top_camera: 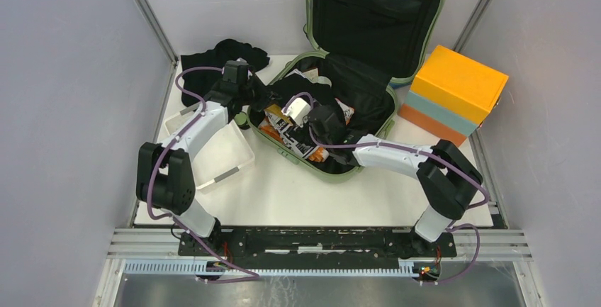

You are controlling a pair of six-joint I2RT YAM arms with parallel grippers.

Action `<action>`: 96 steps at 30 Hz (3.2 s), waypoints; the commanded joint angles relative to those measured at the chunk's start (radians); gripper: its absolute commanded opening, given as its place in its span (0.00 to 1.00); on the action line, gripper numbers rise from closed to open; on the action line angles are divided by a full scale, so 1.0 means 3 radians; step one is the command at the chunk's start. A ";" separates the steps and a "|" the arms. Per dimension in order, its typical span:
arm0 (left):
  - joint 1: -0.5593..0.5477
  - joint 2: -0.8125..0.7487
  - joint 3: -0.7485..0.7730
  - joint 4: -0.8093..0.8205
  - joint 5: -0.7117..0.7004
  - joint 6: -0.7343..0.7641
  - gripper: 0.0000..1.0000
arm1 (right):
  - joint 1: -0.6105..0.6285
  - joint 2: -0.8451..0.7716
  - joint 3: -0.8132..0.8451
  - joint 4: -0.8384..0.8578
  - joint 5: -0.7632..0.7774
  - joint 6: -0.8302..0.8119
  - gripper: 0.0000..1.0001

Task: Open, take out, and arrange the luggage
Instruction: Pick up the clothes from the luggage, then place the clothes in the bin.

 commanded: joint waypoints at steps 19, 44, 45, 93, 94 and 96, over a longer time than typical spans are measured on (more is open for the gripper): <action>0.0005 0.0070 -0.0022 0.0253 -0.0054 -0.0134 0.69 | -0.0172 -0.0293 -0.0107 0.0271 -0.0037 0.0143 0.11; 0.0007 0.0431 0.0240 0.0532 0.0006 -0.0342 0.31 | -0.0245 -0.0435 -0.0296 0.0469 -0.0524 0.0099 0.10; 0.0007 0.0419 0.0237 0.0526 0.0013 -0.0323 0.25 | -0.0243 -0.0446 -0.0311 0.0484 -0.0565 0.0086 0.10; 0.0287 -0.1750 -0.0907 -0.0947 -0.2580 0.3824 0.02 | -0.0879 -0.1336 -0.1563 0.1460 -0.1987 0.0809 0.98; 0.0291 -0.1753 -0.0973 -0.0834 -0.2590 0.3960 0.02 | -0.0882 -0.1342 -0.1569 0.1465 -0.1993 0.0814 0.98; 0.0305 -0.1750 -0.1086 -0.0581 -0.2658 0.4147 0.02 | -0.0883 -0.1355 -0.1584 0.1477 -0.2005 0.0820 0.98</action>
